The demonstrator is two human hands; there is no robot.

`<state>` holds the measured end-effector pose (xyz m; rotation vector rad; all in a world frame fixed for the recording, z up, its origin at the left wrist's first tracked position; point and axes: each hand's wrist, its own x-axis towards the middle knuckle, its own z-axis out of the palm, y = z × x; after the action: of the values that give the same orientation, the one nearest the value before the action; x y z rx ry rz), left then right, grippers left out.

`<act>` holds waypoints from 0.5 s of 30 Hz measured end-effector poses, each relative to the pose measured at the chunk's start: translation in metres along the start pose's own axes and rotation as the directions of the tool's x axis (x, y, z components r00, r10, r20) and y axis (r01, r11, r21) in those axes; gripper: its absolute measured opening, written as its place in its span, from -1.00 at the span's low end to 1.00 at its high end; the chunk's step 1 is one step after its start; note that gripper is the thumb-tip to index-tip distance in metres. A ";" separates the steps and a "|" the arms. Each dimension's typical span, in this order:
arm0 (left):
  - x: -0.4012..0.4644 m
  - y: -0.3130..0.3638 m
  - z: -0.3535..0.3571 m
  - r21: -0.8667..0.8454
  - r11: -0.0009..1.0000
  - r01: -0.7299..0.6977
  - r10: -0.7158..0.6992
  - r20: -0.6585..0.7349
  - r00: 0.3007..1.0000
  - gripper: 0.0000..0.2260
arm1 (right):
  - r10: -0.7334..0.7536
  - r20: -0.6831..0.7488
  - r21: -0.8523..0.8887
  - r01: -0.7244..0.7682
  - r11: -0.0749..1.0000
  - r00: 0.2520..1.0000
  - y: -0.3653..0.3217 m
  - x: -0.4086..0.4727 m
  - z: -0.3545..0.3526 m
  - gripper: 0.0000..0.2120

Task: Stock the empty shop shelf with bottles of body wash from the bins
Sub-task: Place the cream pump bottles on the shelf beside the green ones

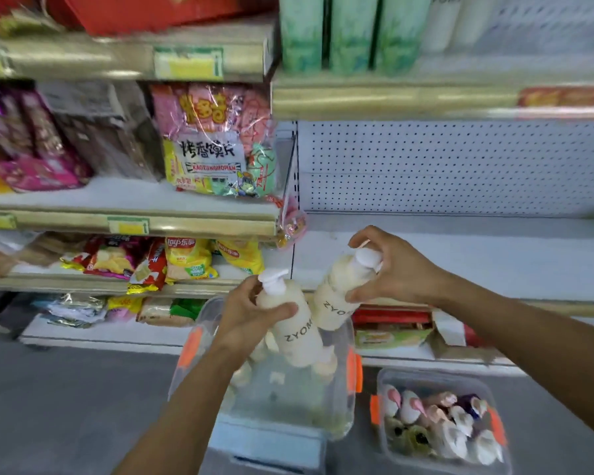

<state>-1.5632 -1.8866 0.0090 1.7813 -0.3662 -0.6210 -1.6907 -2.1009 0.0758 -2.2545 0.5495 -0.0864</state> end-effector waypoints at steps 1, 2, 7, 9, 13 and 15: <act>-0.001 0.017 0.004 -0.029 0.999 -0.020 0.020 -0.002 1.000 -0.48 | -0.008 -0.033 0.034 0.009 0.999 0.999 -0.006 -0.005 -0.014 -0.33; -0.002 0.035 0.008 -0.051 0.998 -0.042 0.042 0.001 0.999 -0.46 | -0.010 -0.068 0.073 0.015 0.997 0.998 -0.010 -0.009 -0.029 -0.34; -0.007 0.116 0.046 -0.125 0.972 -0.197 0.202 0.025 0.979 -0.57 | -0.015 -0.202 0.181 0.053 0.982 0.979 -0.018 -0.025 -0.103 -0.39; -0.009 0.147 0.068 -0.146 0.956 -0.256 0.258 -0.002 0.966 -0.59 | -0.026 -0.253 0.211 0.081 0.974 0.967 -0.019 -0.031 -0.137 -0.41; -0.011 0.208 0.116 -0.153 0.912 -0.380 0.373 -0.071 0.925 -0.68 | -0.072 -0.334 0.236 0.157 0.959 0.940 -0.016 -0.042 -0.213 -0.39; -0.011 0.238 0.140 -0.150 0.886 -0.438 0.428 -0.096 0.899 -0.74 | -0.098 -0.389 0.232 0.200 0.952 0.916 -0.017 -0.043 -0.251 -0.40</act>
<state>-1.6379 -2.0614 0.2094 1.4847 -0.6313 -0.2684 -1.7826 -2.2473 0.2631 -2.0158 0.5244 -0.6450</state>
